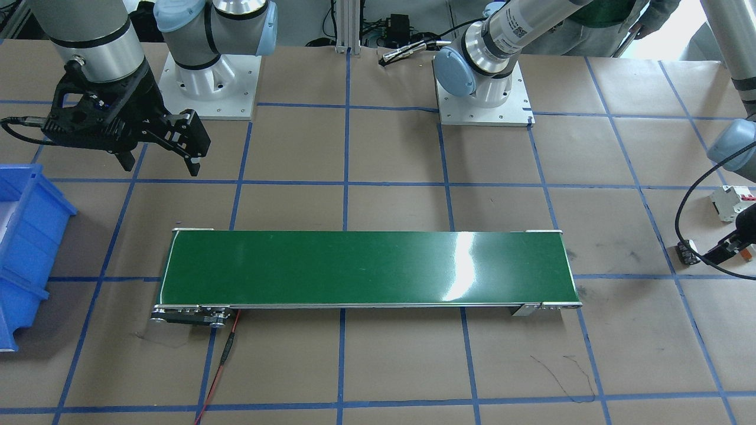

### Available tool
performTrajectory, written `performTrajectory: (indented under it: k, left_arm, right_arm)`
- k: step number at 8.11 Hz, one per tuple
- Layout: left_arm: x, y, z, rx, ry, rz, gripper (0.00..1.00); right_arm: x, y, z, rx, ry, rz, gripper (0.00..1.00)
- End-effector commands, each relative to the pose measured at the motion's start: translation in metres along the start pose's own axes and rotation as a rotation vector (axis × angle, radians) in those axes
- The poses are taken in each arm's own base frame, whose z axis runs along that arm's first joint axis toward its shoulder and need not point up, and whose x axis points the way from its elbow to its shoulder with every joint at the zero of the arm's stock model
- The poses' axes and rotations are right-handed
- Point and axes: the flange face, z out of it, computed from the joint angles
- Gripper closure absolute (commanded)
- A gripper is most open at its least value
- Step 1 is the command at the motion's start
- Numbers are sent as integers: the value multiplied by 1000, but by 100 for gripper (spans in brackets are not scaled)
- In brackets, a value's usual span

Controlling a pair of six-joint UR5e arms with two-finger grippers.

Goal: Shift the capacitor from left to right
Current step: 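Move the left gripper outward over the brown capacitor beside the conveyor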

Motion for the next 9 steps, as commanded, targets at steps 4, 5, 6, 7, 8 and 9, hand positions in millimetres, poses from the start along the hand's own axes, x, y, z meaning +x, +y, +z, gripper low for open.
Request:
performTrajectory:
  k: [4, 5, 6, 7, 8, 9]
  left_arm:
    - [15, 35, 21, -111, -70, 372, 0]
    - [15, 34, 20, -111, -63, 468, 0]
    - [14, 33, 20, -108, -57, 573, 0]
    - [14, 32, 20, -106, -55, 686, 0]
    - [20, 29, 18, -53, 4, 717, 0]
    - [25, 19, 9, 77, 48, 701, 0]
  right_arm:
    - [0, 0, 0, 1, 0, -4, 0]
    - [0, 0, 0, 1, 0, -5, 0]
    - [0, 0, -1, 3, 0, -5, 0]
    - [0, 0, 0, 1, 0, -5, 0]
    - [0, 0, -1, 3, 0, -7, 0]
    - [0, 0, -1, 3, 2, -7, 0]
